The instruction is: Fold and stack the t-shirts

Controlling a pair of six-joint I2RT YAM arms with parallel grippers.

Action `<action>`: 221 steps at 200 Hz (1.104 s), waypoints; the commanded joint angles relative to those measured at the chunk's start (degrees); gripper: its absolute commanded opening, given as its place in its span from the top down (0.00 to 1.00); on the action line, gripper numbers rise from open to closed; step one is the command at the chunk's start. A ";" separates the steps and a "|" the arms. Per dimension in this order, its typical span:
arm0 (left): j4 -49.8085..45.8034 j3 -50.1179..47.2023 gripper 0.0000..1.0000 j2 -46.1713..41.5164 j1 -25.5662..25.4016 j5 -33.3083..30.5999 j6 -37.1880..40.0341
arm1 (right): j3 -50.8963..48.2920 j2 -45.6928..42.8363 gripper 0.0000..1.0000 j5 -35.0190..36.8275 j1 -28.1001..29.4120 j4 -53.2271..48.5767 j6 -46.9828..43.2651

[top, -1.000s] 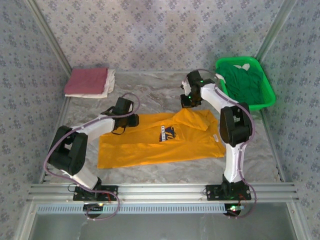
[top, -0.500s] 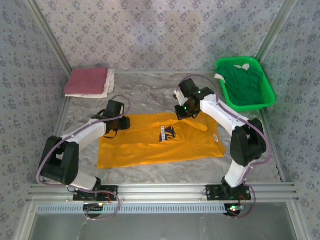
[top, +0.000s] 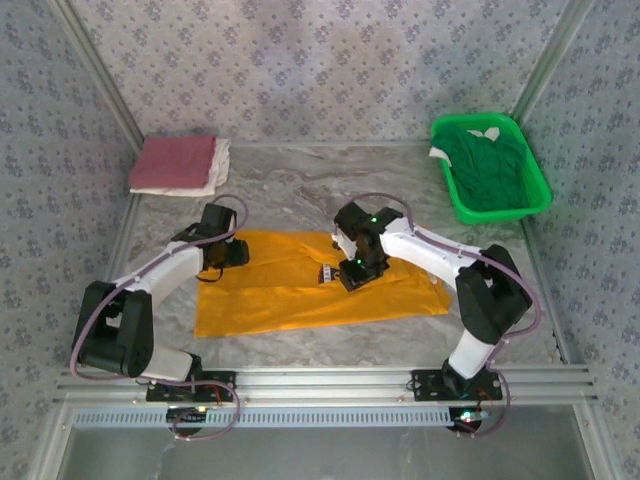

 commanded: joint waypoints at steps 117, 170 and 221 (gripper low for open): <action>-0.79 13.15 0.39 12.84 10.22 6.31 1.67 | -4.98 0.52 0.40 -8.01 -36.40 21.85 11.68; -0.82 18.43 0.42 20.54 13.38 7.36 4.10 | -0.47 7.31 0.50 -10.14 -36.48 26.74 13.11; -1.44 21.69 0.74 25.40 14.70 6.95 3.78 | 2.12 8.74 0.97 -11.14 -37.96 27.82 16.53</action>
